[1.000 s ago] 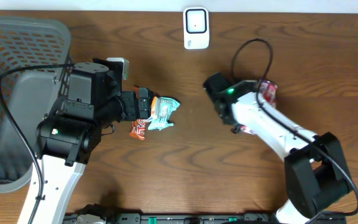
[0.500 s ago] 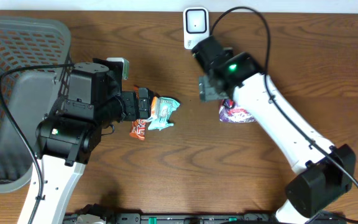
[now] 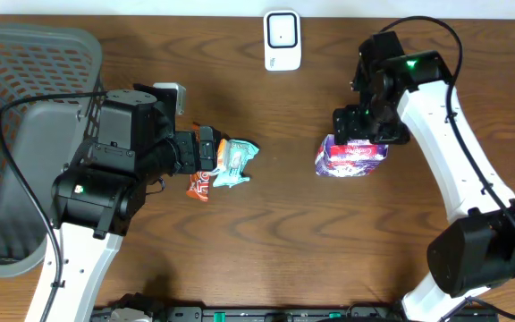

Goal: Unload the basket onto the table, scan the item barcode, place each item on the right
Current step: 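Grasp the floral package with the right gripper and lift it, then carry the floral package up to the white scanner and hold it there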

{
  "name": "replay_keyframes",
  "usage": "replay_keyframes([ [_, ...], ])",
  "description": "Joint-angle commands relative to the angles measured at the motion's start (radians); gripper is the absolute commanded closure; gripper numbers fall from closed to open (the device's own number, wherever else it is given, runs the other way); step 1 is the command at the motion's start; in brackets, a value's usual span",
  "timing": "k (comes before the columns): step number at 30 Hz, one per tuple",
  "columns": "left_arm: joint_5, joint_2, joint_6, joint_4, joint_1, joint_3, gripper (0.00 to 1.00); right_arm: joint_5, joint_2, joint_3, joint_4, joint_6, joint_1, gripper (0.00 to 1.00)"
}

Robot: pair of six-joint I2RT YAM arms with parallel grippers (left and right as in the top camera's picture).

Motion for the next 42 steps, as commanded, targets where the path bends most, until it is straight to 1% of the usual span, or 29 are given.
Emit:
replay_keyframes([
  [1, -0.010, 0.000, -0.009, 0.000, 0.003, 0.017, 0.01, -0.046, 0.008, 0.012, -0.007, -0.033, -0.010, 0.09],
  [5, -0.010, 0.000, -0.009, 0.000, 0.003, 0.017, 0.01, -0.067, 0.008, 0.012, 0.011, 0.077, -0.011, 0.09],
  [6, -0.010, 0.000, -0.009, -0.001, 0.003, 0.017, 0.01, -0.086, 0.008, 0.012, 0.024, 0.119, -0.013, 0.10],
  [8, -0.010, 0.000, -0.009, 0.000, 0.003, 0.017, 0.01, -0.127, 0.008, 0.012, 0.053, 0.205, -0.024, 0.17],
  [9, -0.010, 0.000, -0.009, -0.001, 0.003, 0.017, 0.01, -0.146, 0.008, 0.012, 0.063, 0.256, -0.031, 0.17],
  [10, -0.010, 0.000, -0.009, 0.000, 0.003, 0.017, 0.01, -0.183, 0.008, 0.012, 0.079, 0.347, -0.048, 0.16],
  [12, -0.010, 0.000, -0.009, -0.001, 0.003, 0.017, 0.01, -0.228, 0.008, 0.012, 0.099, 0.468, -0.076, 0.15],
  [16, -0.010, 0.000, -0.009, -0.001, 0.003, 0.017, 0.01, -0.241, 0.008, 0.012, 0.109, 0.692, -0.129, 0.12],
  [17, -0.010, 0.000, -0.009, -0.001, 0.003, 0.017, 0.01, -0.241, 0.008, 0.012, 0.108, 0.730, -0.137, 0.09],
  [18, -0.010, 0.000, -0.009, -0.001, 0.003, 0.017, 0.01, -0.240, 0.008, 0.012, 0.109, 0.767, -0.143, 0.01],
  [19, -0.010, 0.000, -0.009, 0.000, 0.003, 0.017, 0.01, -0.237, 0.008, 0.011, 0.111, 0.805, -0.146, 0.01],
  [26, -0.010, 0.000, -0.009, -0.001, 0.003, 0.017, 0.01, -0.217, 0.008, -0.033, 0.132, 0.929, -0.119, 0.01],
  [30, -0.010, 0.000, -0.009, -0.001, 0.003, 0.017, 0.01, -0.211, 0.008, -0.098, 0.149, 1.044, -0.099, 0.01],
  [38, -0.010, 0.000, -0.009, -0.001, 0.003, 0.017, 0.01, -0.198, 0.008, -0.265, 0.282, 1.100, -0.097, 0.01],
  [41, -0.010, 0.000, -0.009, 0.000, 0.003, 0.017, 0.01, -0.182, 0.008, -0.325, 0.364, 1.095, -0.097, 0.08],
  [42, -0.010, 0.000, -0.009, -0.001, 0.003, 0.017, 0.01, -0.180, 0.008, -0.345, 0.385, 1.096, -0.097, 0.13],
])
